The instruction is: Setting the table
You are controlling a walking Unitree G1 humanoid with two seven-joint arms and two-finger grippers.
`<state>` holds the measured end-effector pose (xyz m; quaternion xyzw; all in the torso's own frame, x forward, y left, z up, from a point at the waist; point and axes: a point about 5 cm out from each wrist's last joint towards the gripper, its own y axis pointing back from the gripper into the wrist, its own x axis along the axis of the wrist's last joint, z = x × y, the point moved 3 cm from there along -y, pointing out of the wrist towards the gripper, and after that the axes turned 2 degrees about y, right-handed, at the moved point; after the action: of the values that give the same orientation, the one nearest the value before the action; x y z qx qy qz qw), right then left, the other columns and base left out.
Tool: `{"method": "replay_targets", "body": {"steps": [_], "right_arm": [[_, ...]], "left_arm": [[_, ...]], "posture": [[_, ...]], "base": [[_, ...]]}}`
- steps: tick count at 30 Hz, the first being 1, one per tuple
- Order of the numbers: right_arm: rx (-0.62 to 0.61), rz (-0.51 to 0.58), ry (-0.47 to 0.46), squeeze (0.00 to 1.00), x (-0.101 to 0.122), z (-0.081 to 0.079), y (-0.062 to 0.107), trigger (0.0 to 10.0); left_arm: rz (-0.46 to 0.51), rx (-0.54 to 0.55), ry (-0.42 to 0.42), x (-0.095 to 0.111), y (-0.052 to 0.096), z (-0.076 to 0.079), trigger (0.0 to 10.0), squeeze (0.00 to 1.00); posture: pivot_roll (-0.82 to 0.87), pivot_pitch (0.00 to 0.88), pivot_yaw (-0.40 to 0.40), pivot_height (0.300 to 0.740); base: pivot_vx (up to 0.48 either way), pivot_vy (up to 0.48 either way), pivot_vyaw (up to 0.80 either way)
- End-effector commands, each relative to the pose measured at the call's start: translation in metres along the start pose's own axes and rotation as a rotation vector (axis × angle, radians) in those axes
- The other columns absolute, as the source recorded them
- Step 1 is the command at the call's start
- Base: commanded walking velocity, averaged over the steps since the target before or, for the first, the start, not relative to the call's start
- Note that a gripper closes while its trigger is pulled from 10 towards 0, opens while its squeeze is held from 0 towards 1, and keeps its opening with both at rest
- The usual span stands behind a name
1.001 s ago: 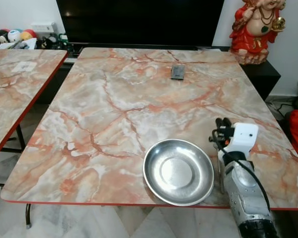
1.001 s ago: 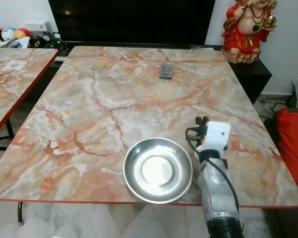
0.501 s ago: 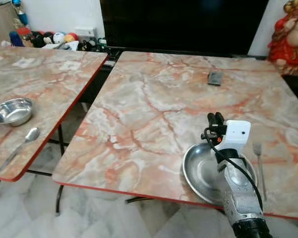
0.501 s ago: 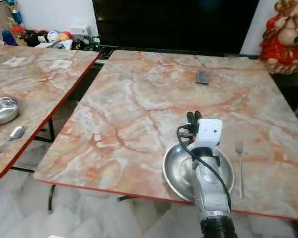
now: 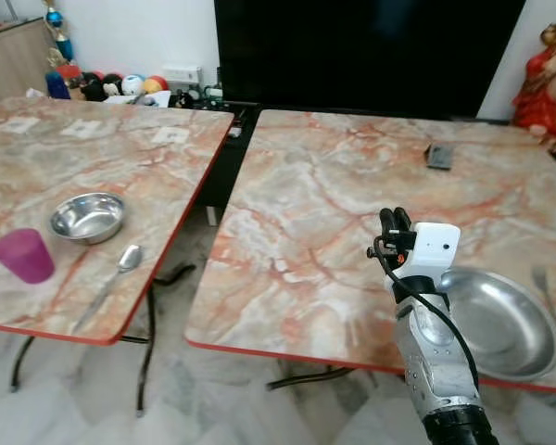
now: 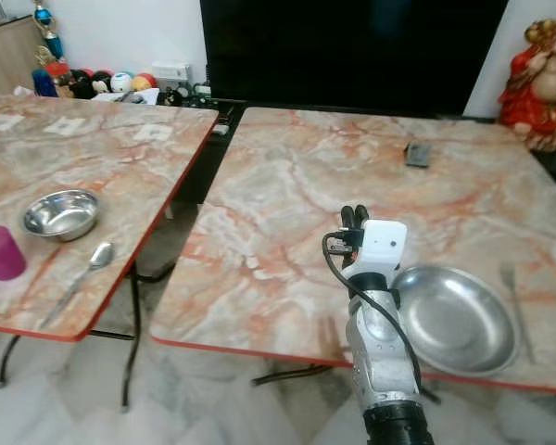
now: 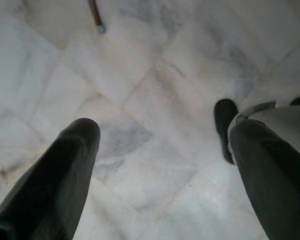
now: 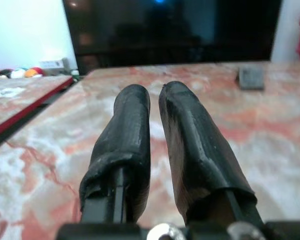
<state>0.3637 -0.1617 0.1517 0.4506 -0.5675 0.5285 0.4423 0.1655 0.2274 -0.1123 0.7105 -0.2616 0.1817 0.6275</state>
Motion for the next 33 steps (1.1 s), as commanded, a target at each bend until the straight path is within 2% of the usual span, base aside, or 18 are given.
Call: {"method": "replay_targets", "body": {"steps": [1, 10, 33], "right_arm": [[0.002, 0.022, -0.005, 0.00, 0.0054, -0.0012, -0.0020, 10.0], [0.010, 0.010, -0.005, 0.00, 0.0016, -0.0055, -0.0014, 10.0], [-0.001, -0.018, 0.011, 0.00, -0.0036, -0.0026, -0.0008, 10.0]], "left_arm": [[-0.034, 0.002, -0.012, -0.0096, 0.0026, -0.0034, 10.0, 0.00], [-0.039, -0.001, -0.014, -0.0105, 0.0025, -0.0011, 10.0, 0.00], [-0.031, 0.004, 0.002, -0.0073, 0.0015, -0.0014, 10.0, 0.00]], "posture": [[0.03, 0.025, -0.006, 0.740], [0.03, 0.023, -0.006, 0.740], [0.03, 0.056, -0.012, 0.740]], "base": [[0.000, 0.461, 0.00], [0.000, 0.464, 0.00], [0.000, 0.462, 0.00]]}}
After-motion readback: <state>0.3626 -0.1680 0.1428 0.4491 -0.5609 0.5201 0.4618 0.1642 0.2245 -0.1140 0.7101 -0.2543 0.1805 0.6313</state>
